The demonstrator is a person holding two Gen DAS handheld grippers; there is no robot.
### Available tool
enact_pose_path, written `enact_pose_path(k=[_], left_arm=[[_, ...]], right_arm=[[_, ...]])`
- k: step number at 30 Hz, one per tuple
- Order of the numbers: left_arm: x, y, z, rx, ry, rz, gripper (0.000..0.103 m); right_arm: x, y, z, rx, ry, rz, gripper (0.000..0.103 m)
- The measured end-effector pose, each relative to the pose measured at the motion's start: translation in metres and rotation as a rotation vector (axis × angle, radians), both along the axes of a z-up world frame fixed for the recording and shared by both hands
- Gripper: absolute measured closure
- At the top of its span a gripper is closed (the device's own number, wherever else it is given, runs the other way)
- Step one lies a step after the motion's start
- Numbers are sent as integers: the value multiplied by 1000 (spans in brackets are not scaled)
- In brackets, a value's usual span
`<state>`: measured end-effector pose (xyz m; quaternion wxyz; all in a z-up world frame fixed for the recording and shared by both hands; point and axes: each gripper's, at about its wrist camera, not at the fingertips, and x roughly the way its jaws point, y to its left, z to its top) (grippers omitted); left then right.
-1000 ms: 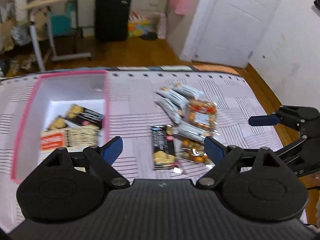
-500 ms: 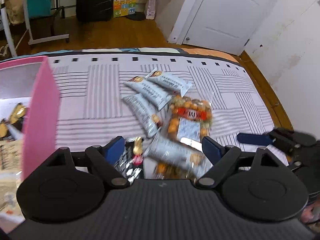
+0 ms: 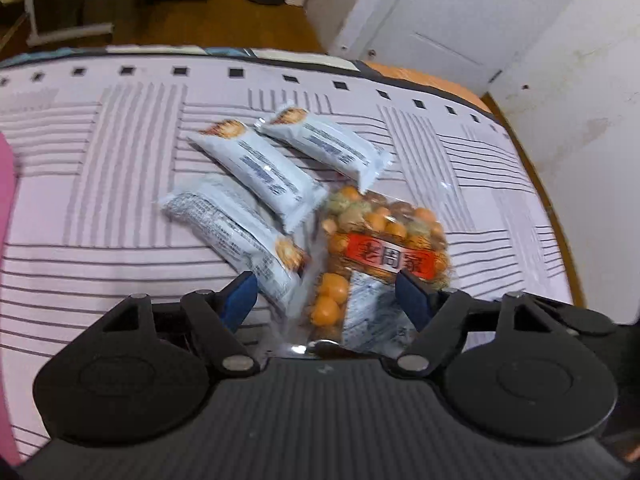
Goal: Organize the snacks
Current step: 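Grasp the clear bag of coated peanuts with the left tool, then carry the peanut bag into the pink box and open the left tool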
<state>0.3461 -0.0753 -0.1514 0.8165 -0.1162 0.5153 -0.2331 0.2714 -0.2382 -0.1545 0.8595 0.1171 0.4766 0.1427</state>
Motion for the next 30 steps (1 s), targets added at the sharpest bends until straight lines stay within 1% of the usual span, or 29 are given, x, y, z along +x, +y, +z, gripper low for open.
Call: enact_pose_path(k=[1,2,5,7,9,11,17,24,28,30], left_arm=[[1,0,0,-35,18,-18,40],[2,-1,0,-56,30,-30,43],[4,-8,-3,-74,64,-67,44],[4,-11,-4,-86,76,-76,44],[4,-13,-5,-93,86,-76,44],[2,-15,-4,-104,91,-88,46],[-7,-26,5,-68,69,-108,47],[-21,-34,14,-76,75,-136,46],[-34,-35,25,-89,88,-151,46],[-42,-35,31,-91,80,-159,46]], right_arm=[[3,-1,-2,8,8,3,6],[5,-3,-3,22,12,3,5],[9,-1,-6,-1,19,3,1],[10,0,-7,-11,19,-2,1],[9,1,-8,-17,14,-8,2],[6,2,-6,-11,6,-5,9],[-3,2,2,-57,-7,5,16],[-26,-3,15,-75,-14,-26,17],[-44,-5,28,-71,-10,-46,18],[-52,-2,35,-78,-18,-47,18]])
